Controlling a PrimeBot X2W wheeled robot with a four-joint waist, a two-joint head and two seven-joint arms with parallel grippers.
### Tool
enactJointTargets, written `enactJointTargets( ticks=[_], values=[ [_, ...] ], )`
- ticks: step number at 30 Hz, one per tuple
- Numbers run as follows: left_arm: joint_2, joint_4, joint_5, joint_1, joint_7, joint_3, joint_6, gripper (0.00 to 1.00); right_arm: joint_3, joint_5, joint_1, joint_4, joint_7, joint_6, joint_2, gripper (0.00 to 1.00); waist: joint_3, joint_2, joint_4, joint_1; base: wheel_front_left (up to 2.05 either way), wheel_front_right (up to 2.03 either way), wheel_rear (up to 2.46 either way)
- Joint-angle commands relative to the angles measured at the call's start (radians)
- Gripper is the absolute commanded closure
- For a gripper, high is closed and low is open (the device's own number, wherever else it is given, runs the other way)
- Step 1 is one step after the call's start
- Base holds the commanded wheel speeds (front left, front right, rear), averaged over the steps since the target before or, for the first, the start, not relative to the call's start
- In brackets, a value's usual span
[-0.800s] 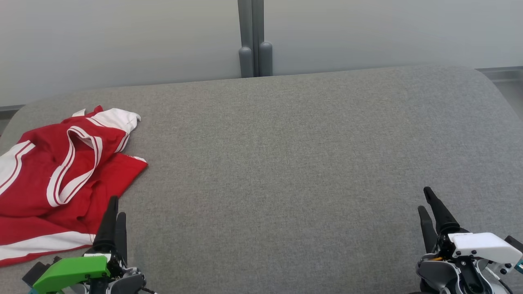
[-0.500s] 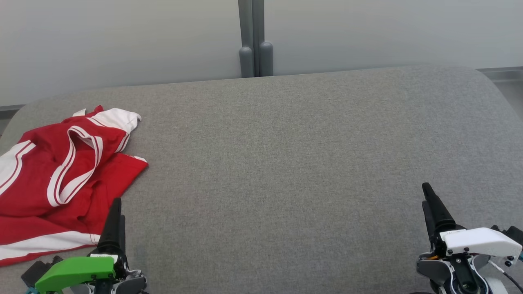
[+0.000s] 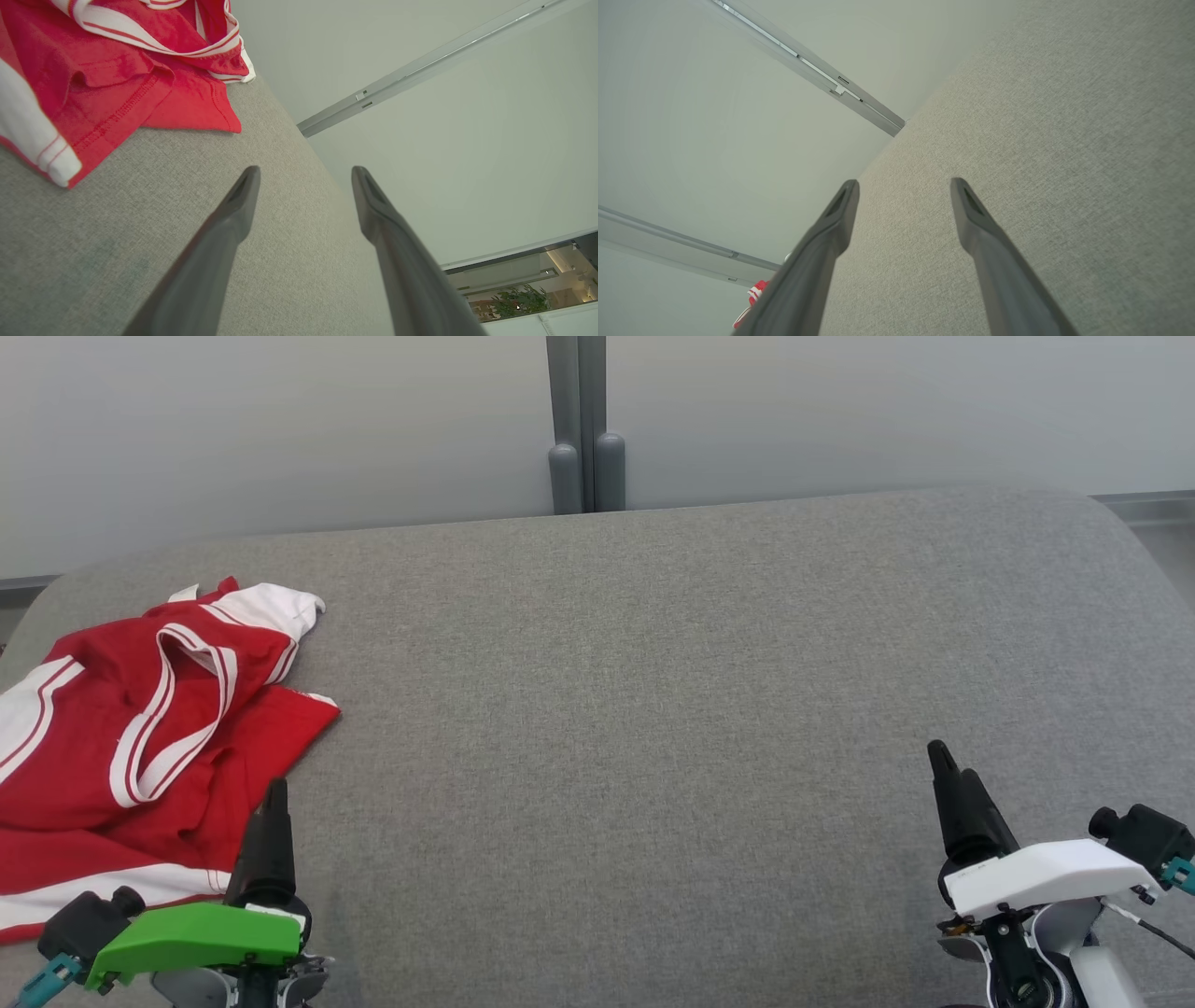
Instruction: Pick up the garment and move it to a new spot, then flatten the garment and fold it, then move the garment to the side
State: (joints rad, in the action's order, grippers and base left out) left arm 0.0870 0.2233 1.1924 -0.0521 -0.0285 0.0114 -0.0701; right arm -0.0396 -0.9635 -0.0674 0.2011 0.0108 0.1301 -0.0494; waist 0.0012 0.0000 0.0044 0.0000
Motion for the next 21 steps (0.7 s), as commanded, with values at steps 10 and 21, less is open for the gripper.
enactJointTargets(
  ticks=[10,21],
  values=[
    [0.025,0.002,-0.271,-0.002,-0.043,-0.046,0.003,0.00,0.029,0.259,-0.010,0.004,0.047,0.000,-0.011,0.00,-0.001,0.0000,0.003,0.0000,0.00,0.00,0.00],
    [0.031,0.023,-0.440,0.007,-0.078,-0.043,0.000,0.00,0.049,0.426,-0.010,0.027,0.084,0.000,-0.019,0.00,-0.002,0.0000,0.004,0.0000,0.00,0.00,0.00]
  ],
)
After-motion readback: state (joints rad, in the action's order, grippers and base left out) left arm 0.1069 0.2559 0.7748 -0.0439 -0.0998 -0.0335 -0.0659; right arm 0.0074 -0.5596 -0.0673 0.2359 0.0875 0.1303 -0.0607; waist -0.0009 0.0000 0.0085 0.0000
